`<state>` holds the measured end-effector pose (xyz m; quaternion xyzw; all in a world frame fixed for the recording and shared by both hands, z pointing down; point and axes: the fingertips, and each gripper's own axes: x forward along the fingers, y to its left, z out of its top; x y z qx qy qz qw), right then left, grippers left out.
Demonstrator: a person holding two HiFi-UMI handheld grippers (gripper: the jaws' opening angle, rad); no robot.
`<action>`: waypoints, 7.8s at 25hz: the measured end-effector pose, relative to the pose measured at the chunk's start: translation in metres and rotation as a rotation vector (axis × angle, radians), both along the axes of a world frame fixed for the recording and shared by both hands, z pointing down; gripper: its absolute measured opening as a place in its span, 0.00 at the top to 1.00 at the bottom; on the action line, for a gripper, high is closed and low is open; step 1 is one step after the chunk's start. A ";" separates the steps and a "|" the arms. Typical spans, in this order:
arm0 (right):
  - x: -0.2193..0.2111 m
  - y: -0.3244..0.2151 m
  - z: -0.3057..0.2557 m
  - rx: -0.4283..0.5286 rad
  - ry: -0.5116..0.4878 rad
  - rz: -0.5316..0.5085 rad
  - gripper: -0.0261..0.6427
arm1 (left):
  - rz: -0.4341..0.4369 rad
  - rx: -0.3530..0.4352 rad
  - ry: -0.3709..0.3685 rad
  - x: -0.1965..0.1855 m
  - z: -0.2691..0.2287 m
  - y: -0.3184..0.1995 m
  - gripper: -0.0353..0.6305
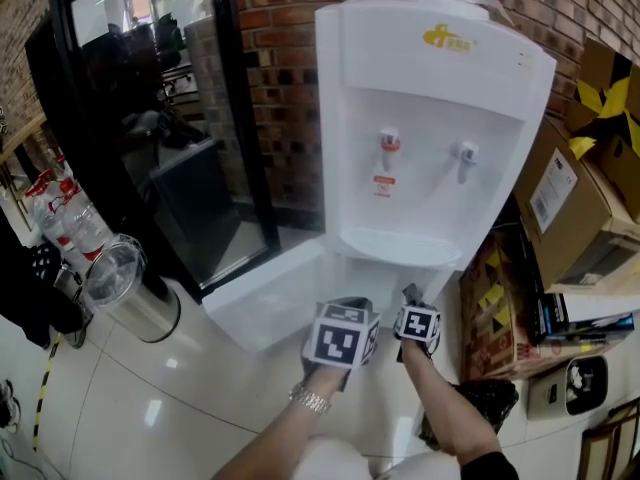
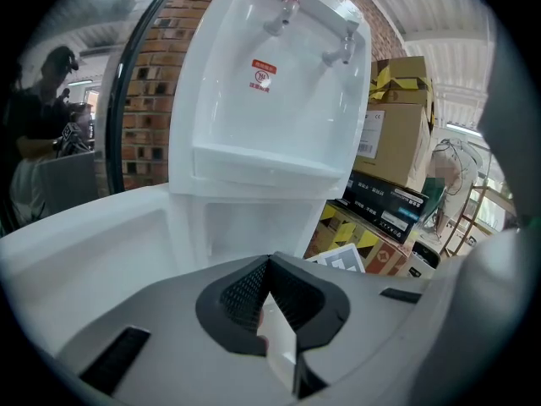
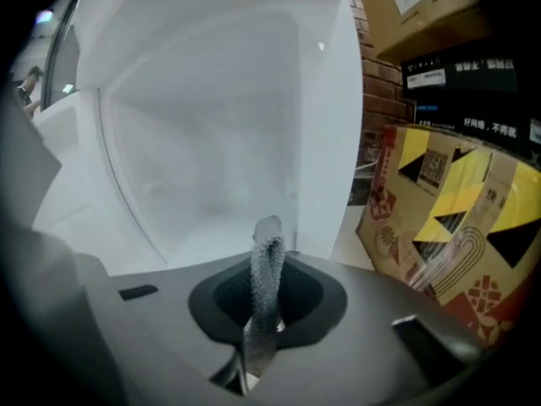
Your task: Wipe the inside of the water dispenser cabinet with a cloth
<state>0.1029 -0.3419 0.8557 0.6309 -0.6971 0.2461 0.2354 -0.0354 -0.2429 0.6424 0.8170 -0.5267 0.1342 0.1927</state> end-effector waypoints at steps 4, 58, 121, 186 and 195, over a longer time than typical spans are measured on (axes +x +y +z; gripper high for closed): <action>-0.013 -0.009 -0.032 0.069 -0.031 -0.025 0.93 | 0.004 -0.002 -0.003 0.000 0.000 0.001 0.94; -0.016 -0.025 -0.074 0.158 -0.114 -0.016 0.93 | 0.007 -0.012 -0.065 -0.002 0.003 0.001 0.94; -0.054 -0.045 -0.001 0.106 -0.037 -0.120 0.93 | -0.070 -0.104 -0.112 -0.029 0.047 -0.024 0.95; -0.083 -0.035 0.014 0.097 -0.059 -0.179 0.93 | -0.028 -0.068 -0.056 -0.023 0.030 -0.019 0.94; -0.129 -0.013 0.056 -0.024 -0.091 -0.331 0.93 | -0.046 -0.048 -0.060 -0.033 0.019 -0.011 0.94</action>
